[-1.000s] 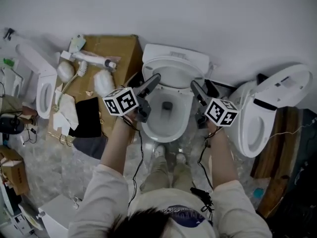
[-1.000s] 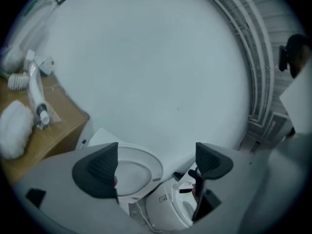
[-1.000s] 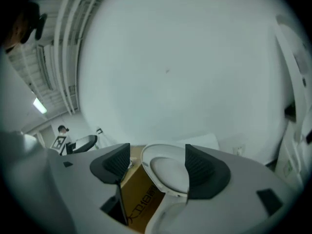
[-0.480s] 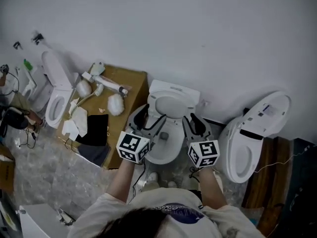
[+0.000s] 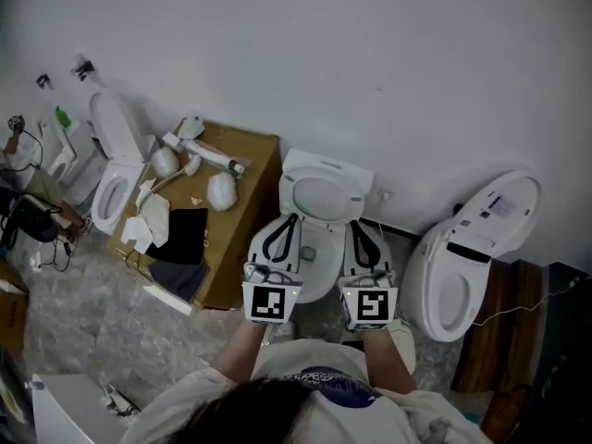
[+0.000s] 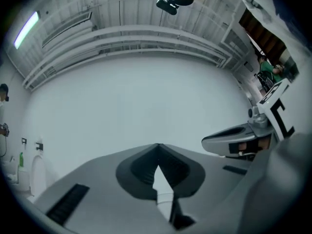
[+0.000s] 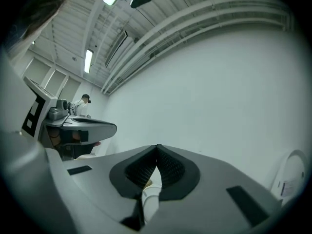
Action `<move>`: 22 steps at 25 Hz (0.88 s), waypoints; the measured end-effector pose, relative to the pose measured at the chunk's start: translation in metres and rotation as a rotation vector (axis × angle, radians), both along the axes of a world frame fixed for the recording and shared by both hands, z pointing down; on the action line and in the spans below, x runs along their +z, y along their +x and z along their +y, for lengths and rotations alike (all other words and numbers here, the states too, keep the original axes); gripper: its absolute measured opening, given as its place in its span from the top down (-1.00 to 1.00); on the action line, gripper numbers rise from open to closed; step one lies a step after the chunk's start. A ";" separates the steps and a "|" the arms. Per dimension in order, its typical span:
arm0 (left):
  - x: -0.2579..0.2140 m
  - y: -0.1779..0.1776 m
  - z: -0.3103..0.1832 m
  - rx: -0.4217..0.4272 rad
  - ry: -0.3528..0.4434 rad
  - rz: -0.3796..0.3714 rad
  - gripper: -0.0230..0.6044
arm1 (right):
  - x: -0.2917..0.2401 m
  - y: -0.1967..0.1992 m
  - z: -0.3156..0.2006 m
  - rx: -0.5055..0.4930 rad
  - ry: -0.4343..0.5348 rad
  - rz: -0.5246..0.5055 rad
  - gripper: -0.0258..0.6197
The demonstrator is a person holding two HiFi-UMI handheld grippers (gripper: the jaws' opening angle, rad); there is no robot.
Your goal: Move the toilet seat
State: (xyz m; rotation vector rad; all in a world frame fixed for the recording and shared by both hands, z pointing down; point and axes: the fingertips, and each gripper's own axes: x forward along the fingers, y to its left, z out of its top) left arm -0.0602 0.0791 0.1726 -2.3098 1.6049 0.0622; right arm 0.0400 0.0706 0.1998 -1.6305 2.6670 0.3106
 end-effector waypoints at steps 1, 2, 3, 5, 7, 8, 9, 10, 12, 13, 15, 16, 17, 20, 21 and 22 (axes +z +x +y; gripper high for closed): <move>-0.002 0.001 0.003 -0.002 0.016 -0.009 0.94 | -0.007 -0.001 0.005 0.005 0.040 -0.006 0.89; -0.003 0.002 0.006 -0.002 0.028 -0.022 0.94 | -0.013 -0.002 0.009 0.006 0.076 -0.014 0.89; -0.004 0.002 0.007 -0.002 0.032 -0.024 0.94 | -0.018 -0.003 0.013 0.006 0.101 -0.020 0.89; -0.006 0.002 0.009 -0.001 0.024 0.016 0.94 | -0.021 -0.004 0.016 0.004 0.120 -0.021 0.89; -0.008 0.001 0.009 -0.001 0.018 0.049 0.94 | -0.020 -0.003 0.016 0.007 0.113 -0.030 0.89; -0.009 0.001 0.009 0.000 0.017 0.054 0.94 | -0.021 -0.003 0.015 0.008 0.107 -0.041 0.89; -0.010 0.000 0.008 0.000 0.016 0.053 0.94 | -0.021 -0.003 0.015 0.010 0.103 -0.053 0.89; -0.010 0.000 0.008 0.000 0.016 0.050 0.94 | -0.022 -0.004 0.014 0.011 0.101 -0.060 0.89; -0.010 -0.002 0.007 -0.001 0.014 0.044 0.94 | -0.023 -0.004 0.013 0.010 0.107 -0.059 0.89; -0.009 -0.002 0.007 -0.002 0.012 0.044 0.94 | -0.023 -0.004 0.013 0.010 0.107 -0.059 0.89; -0.008 -0.002 0.006 -0.003 0.009 0.041 0.94 | -0.021 -0.004 0.012 0.012 0.098 -0.066 0.89; -0.007 -0.003 0.005 -0.003 0.007 0.037 0.94 | -0.019 -0.005 0.011 0.014 0.085 -0.067 0.89; -0.007 -0.004 0.004 -0.005 0.006 0.032 0.94 | -0.015 -0.005 0.011 0.016 0.071 -0.061 0.89; -0.005 -0.007 0.001 -0.014 0.000 0.026 0.94 | -0.014 -0.006 0.008 0.018 0.071 -0.060 0.89; -0.004 -0.008 0.000 -0.016 -0.004 0.032 0.94 | -0.016 -0.007 0.007 0.017 0.077 -0.063 0.89; -0.004 -0.009 0.000 -0.018 -0.006 0.036 0.94 | -0.016 -0.007 0.006 0.017 0.082 -0.060 0.89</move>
